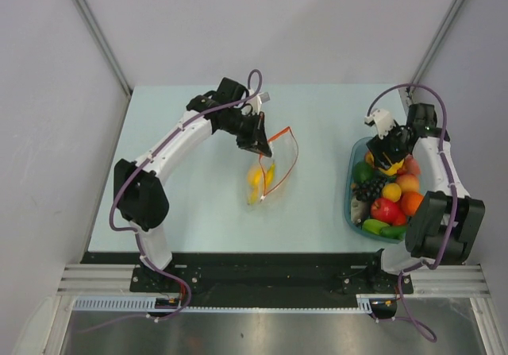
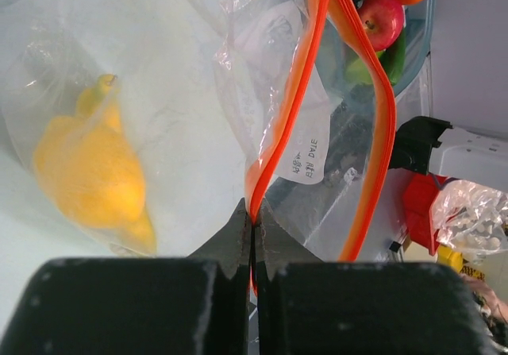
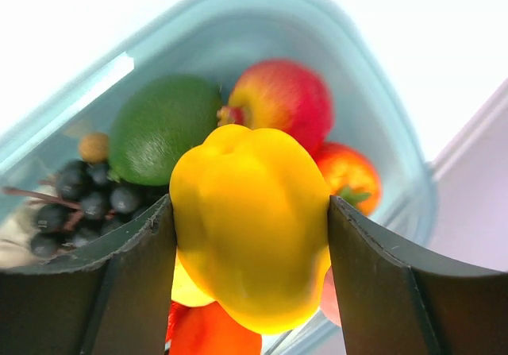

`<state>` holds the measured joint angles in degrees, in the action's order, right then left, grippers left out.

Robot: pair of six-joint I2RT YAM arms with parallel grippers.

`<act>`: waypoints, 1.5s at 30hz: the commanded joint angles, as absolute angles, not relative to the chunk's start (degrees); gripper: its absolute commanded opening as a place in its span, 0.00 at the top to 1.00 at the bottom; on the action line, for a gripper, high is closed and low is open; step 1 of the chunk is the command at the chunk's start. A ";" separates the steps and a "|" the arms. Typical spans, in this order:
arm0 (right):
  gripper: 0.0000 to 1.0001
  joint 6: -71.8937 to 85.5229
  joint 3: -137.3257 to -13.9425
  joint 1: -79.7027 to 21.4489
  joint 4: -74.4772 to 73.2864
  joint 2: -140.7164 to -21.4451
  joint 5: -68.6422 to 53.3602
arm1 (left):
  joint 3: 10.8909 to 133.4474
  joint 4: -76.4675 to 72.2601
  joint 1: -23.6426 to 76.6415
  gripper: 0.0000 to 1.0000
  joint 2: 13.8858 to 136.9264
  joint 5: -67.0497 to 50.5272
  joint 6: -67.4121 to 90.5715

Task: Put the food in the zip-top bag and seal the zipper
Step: Pick up the fake vegetable from the bin, then place the fake vegetable in the zipper food storage bag.

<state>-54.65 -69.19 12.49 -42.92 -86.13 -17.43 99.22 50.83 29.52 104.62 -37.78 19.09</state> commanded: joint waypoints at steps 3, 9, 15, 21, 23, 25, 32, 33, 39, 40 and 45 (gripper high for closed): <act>0.73 -44.58 -76.27 12.48 -42.20 -76.48 -30.30 | 100.81 47.99 29.18 1.00 104.77 -38.41 21.71; 0.79 -10.25 -78.40 6.96 -23.59 -69.09 -47.27 | 100.81 47.11 28.83 1.00 105.12 -38.76 23.03; 0.82 19.81 -78.31 -7.54 -0.46 -71.45 -45.53 | 100.28 46.76 28.83 1.00 104.68 -39.29 23.29; 0.81 24.87 -77.52 -20.10 10.89 -77.33 -41.48 | 98.44 45.97 28.57 1.00 103.27 -39.81 23.29; 0.81 21.64 -77.08 -22.57 9.86 -78.39 -42.01 | 97.65 45.62 28.30 1.00 102.57 -40.17 23.38; 0.80 16.56 -76.47 -25.48 6.35 -79.63 -41.23 | 97.03 44.83 27.69 1.00 102.04 -40.78 23.73; 0.74 8.11 -69.88 -26.63 3.35 -80.51 -40.87 | 95.54 44.03 26.28 1.00 100.64 -42.27 24.26; 0.68 7.22 -68.92 -26.72 2.73 -80.51 -40.96 | 95.54 44.03 26.11 1.00 100.55 -42.28 24.17; 0.15 2.99 -68.20 -27.25 -2.46 -78.93 -40.79 | 95.10 44.38 25.93 0.99 99.93 -42.19 23.47; 0.10 3.68 -68.20 -27.16 -2.46 -78.23 -40.35 | 95.01 44.38 26.01 0.99 99.84 -42.10 23.38; 0.00 4.84 -68.38 -22.60 -4.38 -71.82 -40.08 | 92.82 42.72 26.02 0.98 98.26 -41.40 23.38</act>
